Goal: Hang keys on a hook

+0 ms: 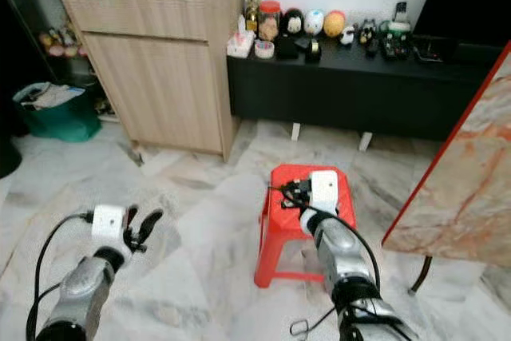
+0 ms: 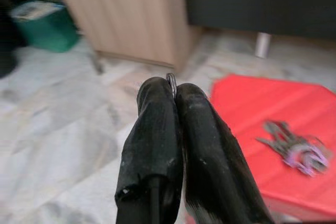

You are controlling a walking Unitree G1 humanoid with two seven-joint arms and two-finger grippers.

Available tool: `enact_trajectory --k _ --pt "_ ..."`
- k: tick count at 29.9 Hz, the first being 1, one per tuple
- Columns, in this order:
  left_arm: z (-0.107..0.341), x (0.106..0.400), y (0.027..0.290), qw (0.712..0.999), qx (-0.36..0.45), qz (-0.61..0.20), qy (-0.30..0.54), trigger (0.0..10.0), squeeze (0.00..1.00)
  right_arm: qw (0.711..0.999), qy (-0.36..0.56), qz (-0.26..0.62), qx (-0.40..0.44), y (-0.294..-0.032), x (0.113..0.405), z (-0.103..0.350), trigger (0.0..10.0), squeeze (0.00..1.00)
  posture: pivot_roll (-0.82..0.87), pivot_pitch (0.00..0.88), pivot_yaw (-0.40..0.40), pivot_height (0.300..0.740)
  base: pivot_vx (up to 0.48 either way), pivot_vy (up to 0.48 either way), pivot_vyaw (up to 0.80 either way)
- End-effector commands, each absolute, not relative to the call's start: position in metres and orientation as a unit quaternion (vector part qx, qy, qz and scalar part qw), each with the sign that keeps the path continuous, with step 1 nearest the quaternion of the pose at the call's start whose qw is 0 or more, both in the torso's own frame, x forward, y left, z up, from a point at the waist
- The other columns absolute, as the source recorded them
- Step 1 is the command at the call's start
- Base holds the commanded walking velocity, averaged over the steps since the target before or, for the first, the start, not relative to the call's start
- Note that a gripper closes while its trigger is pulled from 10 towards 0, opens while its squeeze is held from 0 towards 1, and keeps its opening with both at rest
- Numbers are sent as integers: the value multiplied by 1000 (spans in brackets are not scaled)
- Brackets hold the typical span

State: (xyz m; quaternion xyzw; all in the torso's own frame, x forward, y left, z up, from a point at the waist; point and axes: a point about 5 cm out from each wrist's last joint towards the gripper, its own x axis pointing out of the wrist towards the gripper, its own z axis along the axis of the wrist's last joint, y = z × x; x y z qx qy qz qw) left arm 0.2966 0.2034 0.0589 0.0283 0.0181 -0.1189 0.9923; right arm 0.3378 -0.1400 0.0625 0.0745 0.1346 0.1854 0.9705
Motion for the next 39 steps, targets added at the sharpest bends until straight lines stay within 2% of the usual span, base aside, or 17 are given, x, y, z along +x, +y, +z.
enact_trajectory --k 1,8,10,18,21,28,32,39 --pt "73 298 195 988 19 -154 -6 10000 0 964 106 235 74 -128 344 81 10000 0 49 0 -38 740 0 0 0" --pt "95 294 174 970 28 -242 -26 10000 0 925 96 364 56 -104 336 96 10000 0 57 0 -46 740 0 0 0" --pt "100 287 165 957 21 -288 -19 10000 0 903 93 417 41 -97 329 102 10000 0 55 0 -47 740 0 0 0" --pt "104 266 152 921 23 -388 38 10000 0 860 109 499 12 -91 312 105 10000 0 54 11 -51 740 0 0 0" --pt "105 260 149 907 29 -416 59 10000 0 854 113 509 10 -91 308 107 10000 0 55 12 -49 740 0 0 0" --pt "105 257 150 901 31 -425 80 10000 0 845 108 523 10 -89 304 113 10000 0 52 10 -45 740 0 0 0" --pt "92 255 159 900 43 -417 120 10000 0 834 96 543 0 -81 302 124 10000 0 50 8 -44 740 0 0 0" --pt "81 254 161 900 29 -411 141 10000 0 817 84 571 -6 -73 297 134 10000 0 45 3 -45 740 0 0 0"
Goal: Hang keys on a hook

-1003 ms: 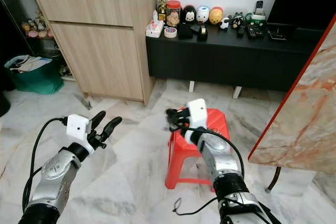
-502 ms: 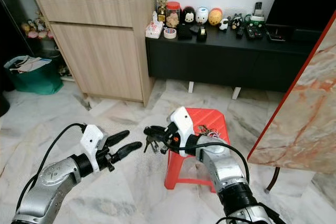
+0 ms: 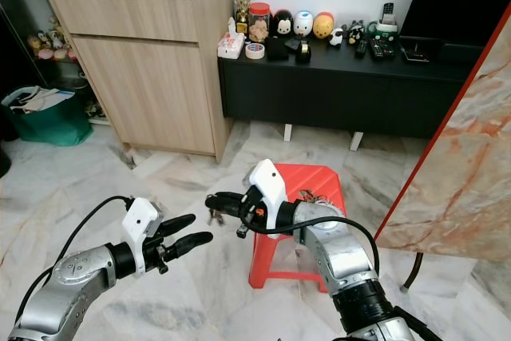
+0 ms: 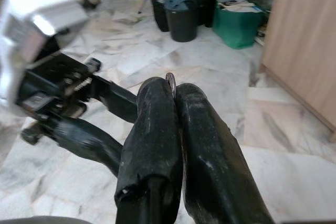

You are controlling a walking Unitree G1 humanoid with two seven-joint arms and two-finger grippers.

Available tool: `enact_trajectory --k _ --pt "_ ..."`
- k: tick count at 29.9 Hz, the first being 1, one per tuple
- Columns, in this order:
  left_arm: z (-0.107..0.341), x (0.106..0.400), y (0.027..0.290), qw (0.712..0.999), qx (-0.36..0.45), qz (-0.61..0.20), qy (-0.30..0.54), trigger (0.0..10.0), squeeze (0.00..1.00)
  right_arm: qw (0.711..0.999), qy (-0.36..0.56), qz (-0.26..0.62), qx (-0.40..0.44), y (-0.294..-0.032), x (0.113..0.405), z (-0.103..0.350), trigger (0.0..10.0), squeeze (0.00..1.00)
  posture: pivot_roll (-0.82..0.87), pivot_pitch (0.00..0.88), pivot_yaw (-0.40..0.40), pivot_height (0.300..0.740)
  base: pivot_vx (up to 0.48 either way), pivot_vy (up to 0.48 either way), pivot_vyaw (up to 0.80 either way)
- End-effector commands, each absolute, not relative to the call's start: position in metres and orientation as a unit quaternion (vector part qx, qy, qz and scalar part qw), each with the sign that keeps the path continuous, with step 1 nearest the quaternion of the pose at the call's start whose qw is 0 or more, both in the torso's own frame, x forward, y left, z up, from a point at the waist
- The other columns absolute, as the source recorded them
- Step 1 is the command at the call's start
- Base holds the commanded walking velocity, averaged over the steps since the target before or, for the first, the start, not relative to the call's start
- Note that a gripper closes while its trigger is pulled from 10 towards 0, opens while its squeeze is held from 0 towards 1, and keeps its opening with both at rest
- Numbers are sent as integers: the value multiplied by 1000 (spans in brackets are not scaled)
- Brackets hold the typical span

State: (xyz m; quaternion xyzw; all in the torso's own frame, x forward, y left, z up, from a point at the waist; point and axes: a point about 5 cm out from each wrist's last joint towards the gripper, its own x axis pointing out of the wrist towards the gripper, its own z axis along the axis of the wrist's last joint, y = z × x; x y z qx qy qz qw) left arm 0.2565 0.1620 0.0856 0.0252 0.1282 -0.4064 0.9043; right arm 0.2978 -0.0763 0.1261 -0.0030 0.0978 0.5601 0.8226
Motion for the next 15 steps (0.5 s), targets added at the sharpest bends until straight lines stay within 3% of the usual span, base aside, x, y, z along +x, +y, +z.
enact_trajectory --k 1,6,15 --pt "79 253 159 898 26 -414 145 10000 0 813 82 576 -6 -72 296 136 10000 0 45 3 -45 740 0 0 0" --pt "78 256 155 896 23 -419 149 10000 0 797 79 598 -13 -65 291 141 10000 0 44 6 -52 740 0 0 0" --pt "79 260 156 901 22 -411 140 10000 0 795 82 601 -15 -64 289 143 10000 0 44 12 -54 740 0 0 0"
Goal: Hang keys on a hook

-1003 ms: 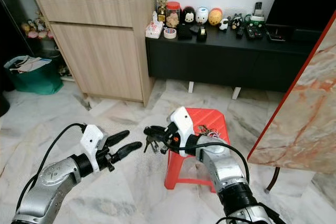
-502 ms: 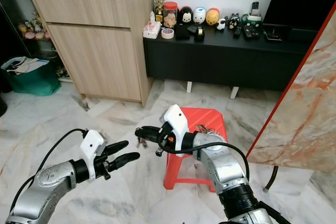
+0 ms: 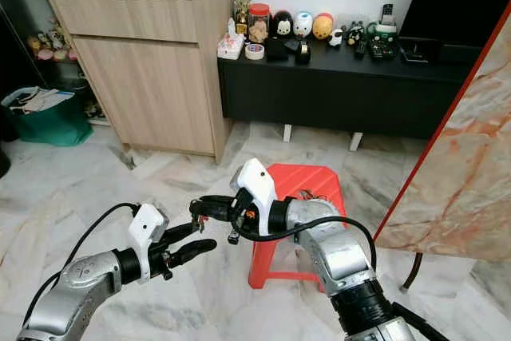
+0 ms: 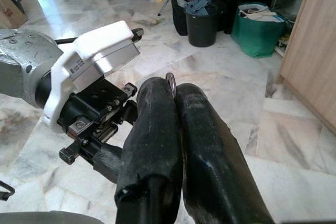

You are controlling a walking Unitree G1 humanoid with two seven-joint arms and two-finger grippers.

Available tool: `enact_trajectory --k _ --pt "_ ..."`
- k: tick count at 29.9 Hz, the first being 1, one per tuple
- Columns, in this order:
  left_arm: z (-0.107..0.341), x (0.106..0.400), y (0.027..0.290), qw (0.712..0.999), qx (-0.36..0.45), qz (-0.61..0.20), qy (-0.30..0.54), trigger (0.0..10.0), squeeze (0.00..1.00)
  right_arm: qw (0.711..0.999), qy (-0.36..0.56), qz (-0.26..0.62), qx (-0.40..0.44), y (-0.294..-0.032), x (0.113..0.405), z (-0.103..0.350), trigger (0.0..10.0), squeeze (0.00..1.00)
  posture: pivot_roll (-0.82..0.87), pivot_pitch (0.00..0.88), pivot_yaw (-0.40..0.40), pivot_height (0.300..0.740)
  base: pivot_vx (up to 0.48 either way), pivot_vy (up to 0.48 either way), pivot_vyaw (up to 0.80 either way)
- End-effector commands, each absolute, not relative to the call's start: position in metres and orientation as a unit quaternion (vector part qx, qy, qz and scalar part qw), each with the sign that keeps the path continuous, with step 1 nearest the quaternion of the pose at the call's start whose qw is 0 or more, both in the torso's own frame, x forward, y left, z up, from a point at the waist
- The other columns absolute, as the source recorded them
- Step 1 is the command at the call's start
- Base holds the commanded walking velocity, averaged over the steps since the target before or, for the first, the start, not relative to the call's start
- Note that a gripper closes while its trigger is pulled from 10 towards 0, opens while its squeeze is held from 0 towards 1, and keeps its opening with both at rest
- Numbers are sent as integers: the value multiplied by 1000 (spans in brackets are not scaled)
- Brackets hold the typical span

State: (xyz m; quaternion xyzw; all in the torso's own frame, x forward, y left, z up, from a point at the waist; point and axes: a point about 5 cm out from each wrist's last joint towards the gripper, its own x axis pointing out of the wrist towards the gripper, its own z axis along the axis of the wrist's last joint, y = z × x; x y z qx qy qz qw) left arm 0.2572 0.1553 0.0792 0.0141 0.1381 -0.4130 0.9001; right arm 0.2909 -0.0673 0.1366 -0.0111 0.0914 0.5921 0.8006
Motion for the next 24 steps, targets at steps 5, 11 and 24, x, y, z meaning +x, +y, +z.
enact_trajectory --k 5,11,24 --pt "80 263 156 905 16 -404 130 10000 0 796 85 599 -16 -64 289 142 10000 0 46 16 -53 740 0 0 0" --pt "84 266 157 915 12 -387 111 10000 0 800 93 593 -14 -65 289 137 10000 0 46 23 -54 740 0 0 0" --pt "83 268 158 919 10 -380 107 0 0 805 97 584 -18 -66 291 135 10000 0 46 28 -53 740 0 0 0"
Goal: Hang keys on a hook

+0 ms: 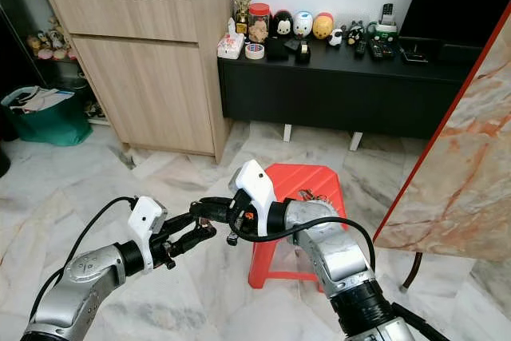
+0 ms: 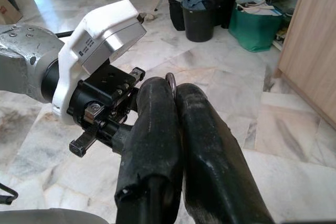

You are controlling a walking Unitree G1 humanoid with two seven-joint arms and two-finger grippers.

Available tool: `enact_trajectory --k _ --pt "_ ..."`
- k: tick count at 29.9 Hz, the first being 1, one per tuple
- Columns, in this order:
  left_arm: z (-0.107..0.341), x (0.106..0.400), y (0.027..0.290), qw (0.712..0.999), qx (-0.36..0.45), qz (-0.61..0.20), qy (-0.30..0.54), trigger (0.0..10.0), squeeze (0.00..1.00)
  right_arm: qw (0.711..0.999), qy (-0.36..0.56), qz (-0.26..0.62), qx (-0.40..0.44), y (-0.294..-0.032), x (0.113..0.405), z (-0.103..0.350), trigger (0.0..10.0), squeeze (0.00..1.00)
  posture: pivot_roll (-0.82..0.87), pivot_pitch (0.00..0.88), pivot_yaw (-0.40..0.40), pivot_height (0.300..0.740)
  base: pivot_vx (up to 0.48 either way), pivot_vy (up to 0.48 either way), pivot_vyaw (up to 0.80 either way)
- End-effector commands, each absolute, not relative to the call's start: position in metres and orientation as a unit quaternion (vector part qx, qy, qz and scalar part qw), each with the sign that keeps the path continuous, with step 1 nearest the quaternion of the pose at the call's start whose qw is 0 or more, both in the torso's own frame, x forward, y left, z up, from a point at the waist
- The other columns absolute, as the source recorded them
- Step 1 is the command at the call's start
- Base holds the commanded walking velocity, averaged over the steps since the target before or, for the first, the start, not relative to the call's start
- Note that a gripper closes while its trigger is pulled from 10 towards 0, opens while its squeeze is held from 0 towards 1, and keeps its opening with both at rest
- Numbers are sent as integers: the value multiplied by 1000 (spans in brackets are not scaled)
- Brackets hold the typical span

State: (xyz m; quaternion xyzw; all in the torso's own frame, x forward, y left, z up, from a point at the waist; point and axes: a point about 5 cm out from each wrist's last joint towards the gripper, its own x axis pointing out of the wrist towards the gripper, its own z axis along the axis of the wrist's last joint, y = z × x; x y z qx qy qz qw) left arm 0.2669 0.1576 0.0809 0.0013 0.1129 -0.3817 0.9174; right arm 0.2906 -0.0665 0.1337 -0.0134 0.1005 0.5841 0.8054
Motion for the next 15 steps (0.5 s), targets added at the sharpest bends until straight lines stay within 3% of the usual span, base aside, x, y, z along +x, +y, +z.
enact_trajectory --k 1,15 --pt "83 268 159 919 10 -379 106 0 0 806 97 584 -18 -66 292 136 10000 0 45 27 -53 740 0 0 0" --pt "82 269 160 919 6 -379 105 0 0 807 96 582 -22 -66 293 135 10000 0 49 29 -51 740 0 0 0"
